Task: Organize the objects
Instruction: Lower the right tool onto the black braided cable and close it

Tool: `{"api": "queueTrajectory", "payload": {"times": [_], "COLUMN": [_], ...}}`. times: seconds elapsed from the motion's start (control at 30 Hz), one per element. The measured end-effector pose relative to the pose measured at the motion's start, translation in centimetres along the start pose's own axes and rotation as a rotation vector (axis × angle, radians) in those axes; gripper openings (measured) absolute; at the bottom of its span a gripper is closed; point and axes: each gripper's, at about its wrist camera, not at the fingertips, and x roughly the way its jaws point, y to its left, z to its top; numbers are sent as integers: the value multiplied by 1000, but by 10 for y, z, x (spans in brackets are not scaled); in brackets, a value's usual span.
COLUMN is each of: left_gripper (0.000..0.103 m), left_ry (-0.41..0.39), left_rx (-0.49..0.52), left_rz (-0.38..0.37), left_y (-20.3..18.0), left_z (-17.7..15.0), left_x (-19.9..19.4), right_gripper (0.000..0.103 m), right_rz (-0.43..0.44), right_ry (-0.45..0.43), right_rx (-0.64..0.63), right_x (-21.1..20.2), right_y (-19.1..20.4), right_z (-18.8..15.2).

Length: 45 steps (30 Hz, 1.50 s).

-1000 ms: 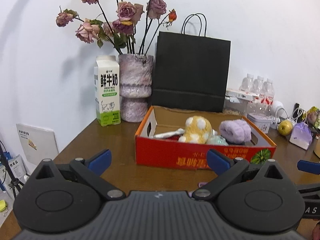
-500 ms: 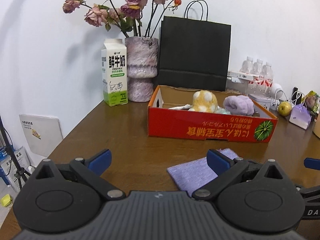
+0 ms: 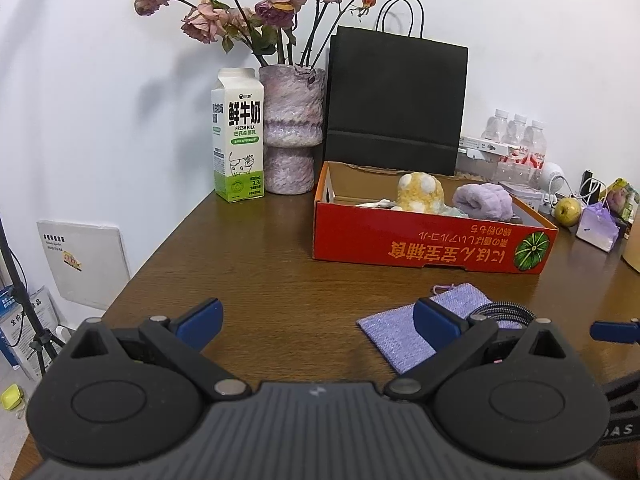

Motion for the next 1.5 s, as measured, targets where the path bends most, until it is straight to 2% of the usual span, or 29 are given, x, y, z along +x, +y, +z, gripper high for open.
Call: {"api": "queueTrajectory", "payload": {"times": [0.23, 0.4, 0.53, 0.7, 0.83, 1.03, 1.1, 1.23, 1.33, 1.5], "left_gripper": [103, 103, 103, 103, 103, 103, 103, 103, 103, 103], "left_ry": [21, 21, 32, 47, 57, 62, 64, 66, 66, 69], "left_rx": [-27, -42, -47, -33, -27, -25, -26, -27, -28, -31], "left_rz": [7, 10, 7, -5, -8, -8, -7, -6, -6, -6], "left_y": [11, 18, 20, 17, 16, 16, 15, 16, 16, 17], "left_z": [1, 3, 3, 1, -1, -1, -2, -2, -2, -2], "left_x": [2, 1, 3, 5, 7, 8, 8, 9, 9, 10], "right_gripper": [103, 103, 103, 103, 103, 103, 95, 93, 93, 93], "right_rz": [42, 46, 112, 246, 241, 236, 227, 208, 183, 89], "right_ry": [111, 135, 170, 188, 132, 127, 115, 94, 52, -78], "right_rx": [-117, -175, -200, -98, -90, -81, -67, -63, -73, -87], "right_x": [30, 46, 64, 84, 89, 88, 85, 79, 69, 46], "right_y": [13, 9, 5, -13, -15, -16, -17, -14, -9, -3], "right_z": [16, 32, 37, 39, 37, 38, 38, 36, 34, 29]}}
